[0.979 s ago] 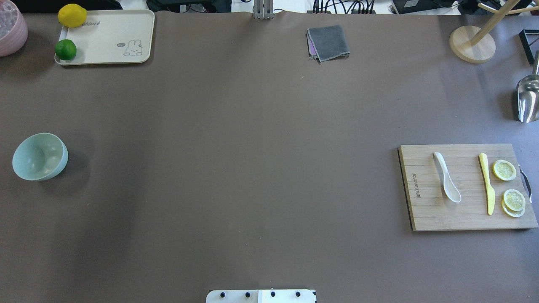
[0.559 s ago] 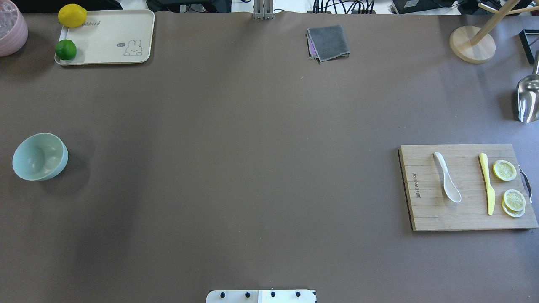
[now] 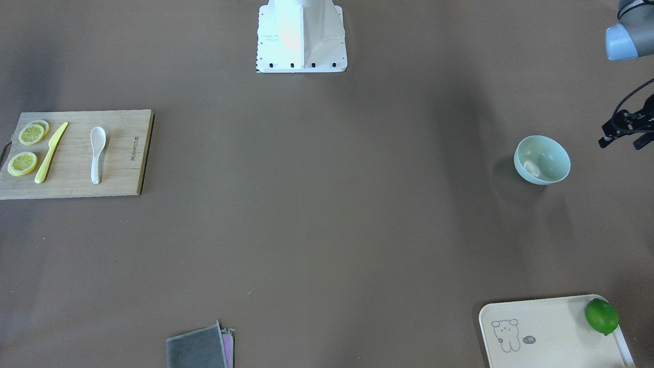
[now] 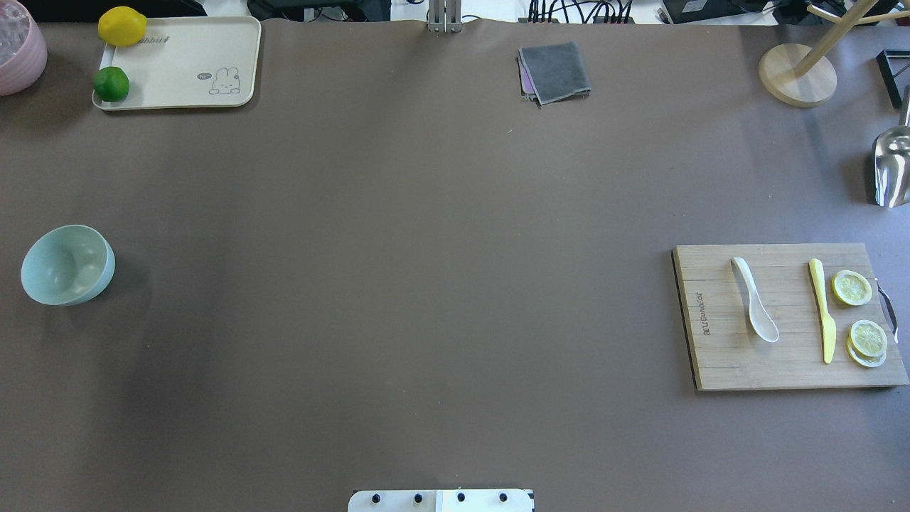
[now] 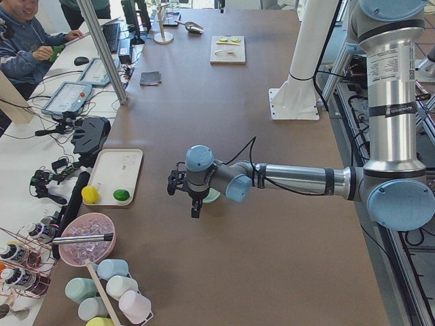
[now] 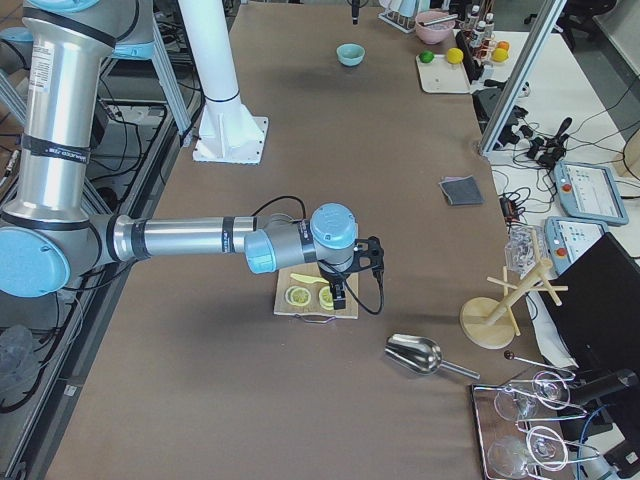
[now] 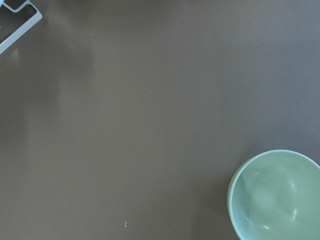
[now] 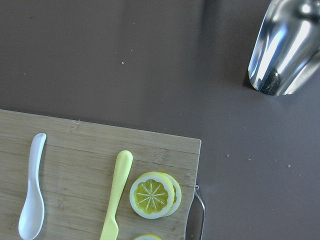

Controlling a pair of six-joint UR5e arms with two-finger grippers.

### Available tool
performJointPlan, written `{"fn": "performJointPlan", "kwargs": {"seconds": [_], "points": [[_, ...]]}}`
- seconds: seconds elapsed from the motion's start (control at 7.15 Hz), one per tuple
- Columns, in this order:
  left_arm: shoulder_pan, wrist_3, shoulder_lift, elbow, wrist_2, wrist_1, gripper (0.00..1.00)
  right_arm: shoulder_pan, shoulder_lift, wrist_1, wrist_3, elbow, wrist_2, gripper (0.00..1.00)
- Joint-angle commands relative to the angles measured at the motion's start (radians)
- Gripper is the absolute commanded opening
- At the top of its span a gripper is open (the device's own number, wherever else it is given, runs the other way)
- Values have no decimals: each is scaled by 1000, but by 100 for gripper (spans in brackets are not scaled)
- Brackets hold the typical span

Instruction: Place spoon in bowl

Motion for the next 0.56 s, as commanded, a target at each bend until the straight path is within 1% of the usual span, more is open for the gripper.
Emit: {"fn": "performJointPlan", "kwargs": {"seconds": [0.0,0.14,0.28,0.42], "points": [[75,-61,-24,22,19,-57,88,-23,-1,7,13,-2,1,100],[83,-60,-50,52,19,-57,87,-23,-1,7,13,-2,3,100],[84,-60,-77,97,19,-58,77,-24,-1,7,13,-2,3,100],[89,-58,-80,100,19,-60,73,-29,-1,7,13,-2,3,100]]}}
